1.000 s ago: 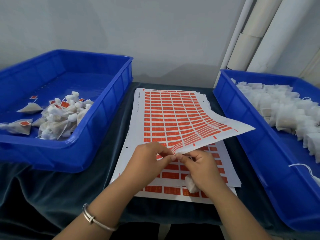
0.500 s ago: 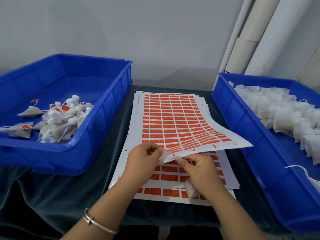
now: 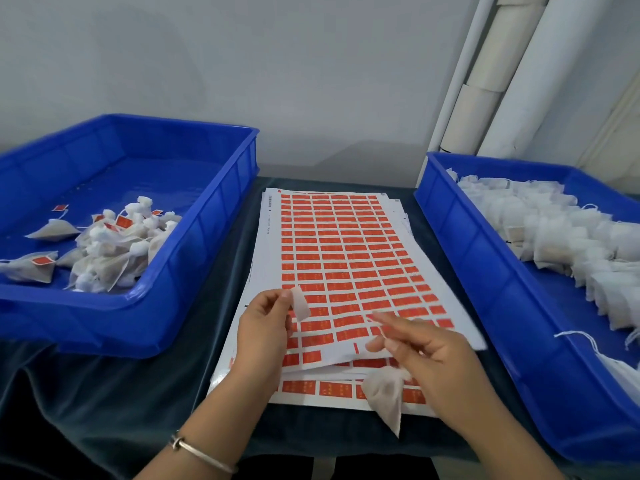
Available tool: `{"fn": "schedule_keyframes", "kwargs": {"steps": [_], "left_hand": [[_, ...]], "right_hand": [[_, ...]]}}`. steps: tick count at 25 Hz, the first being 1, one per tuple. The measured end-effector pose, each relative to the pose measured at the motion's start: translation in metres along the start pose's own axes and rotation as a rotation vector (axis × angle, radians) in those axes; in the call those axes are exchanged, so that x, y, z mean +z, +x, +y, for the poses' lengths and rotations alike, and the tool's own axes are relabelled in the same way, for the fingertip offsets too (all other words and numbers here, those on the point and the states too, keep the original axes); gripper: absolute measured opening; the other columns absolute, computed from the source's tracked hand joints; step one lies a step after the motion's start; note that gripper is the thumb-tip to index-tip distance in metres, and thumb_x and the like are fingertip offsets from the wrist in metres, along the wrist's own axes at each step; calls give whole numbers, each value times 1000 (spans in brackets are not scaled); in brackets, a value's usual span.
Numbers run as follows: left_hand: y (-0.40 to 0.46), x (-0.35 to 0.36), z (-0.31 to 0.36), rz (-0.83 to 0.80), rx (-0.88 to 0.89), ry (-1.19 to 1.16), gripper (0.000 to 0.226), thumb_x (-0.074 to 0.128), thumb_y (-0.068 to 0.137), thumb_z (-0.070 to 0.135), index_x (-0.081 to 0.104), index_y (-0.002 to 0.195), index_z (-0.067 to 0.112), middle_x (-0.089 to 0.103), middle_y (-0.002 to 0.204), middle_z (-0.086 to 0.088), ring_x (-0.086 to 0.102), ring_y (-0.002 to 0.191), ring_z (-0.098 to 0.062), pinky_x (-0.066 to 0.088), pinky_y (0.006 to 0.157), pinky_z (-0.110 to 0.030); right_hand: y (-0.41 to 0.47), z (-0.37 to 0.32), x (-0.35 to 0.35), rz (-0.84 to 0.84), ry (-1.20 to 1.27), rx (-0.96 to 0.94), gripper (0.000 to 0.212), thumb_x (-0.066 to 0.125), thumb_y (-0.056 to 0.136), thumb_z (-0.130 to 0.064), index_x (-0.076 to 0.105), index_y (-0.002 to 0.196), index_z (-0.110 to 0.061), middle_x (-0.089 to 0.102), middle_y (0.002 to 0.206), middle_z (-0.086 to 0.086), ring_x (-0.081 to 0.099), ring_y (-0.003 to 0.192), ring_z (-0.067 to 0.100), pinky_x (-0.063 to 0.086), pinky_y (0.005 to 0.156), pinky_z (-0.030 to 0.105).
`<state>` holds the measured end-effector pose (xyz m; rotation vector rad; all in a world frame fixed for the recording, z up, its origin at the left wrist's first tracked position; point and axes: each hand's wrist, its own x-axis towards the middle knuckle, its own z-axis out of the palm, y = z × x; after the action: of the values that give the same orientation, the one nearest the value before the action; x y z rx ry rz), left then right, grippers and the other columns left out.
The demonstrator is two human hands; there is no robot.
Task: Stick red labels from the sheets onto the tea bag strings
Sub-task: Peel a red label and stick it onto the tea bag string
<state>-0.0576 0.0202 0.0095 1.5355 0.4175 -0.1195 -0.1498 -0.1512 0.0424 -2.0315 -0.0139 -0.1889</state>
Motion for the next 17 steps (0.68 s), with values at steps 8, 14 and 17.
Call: {"fn": "schedule_keyframes", "kwargs": {"steps": [8, 14, 17], "left_hand": [[-20, 4, 16, -338, -25, -451, 15, 52, 93, 10, 65, 97, 4, 72, 87, -14, 71, 83, -27, 57, 79, -34], [-26, 6, 27, -393, 38, -357, 18, 51, 94, 13, 66, 92, 4, 71, 83, -13, 70, 78, -24, 55, 70, -31], [-25, 5, 27, -422, 3, -365, 19, 51, 94, 13, 65, 99, 0, 71, 91, -17, 69, 85, -29, 56, 76, -32]], "right_hand": [[20, -43, 1, -128, -40, -108, 34, 70, 81, -14, 70, 71, -47, 71, 78, -23, 67, 76, -3, 48, 67, 4], [49, -48, 10, -153, -52, -120, 29, 74, 77, -12, 71, 68, -40, 70, 75, -23, 66, 75, -2, 50, 63, 6], [56, -46, 11, -106, -99, -136, 26, 78, 74, -16, 69, 63, -38, 67, 74, -23, 65, 74, -3, 50, 61, 7]]}}
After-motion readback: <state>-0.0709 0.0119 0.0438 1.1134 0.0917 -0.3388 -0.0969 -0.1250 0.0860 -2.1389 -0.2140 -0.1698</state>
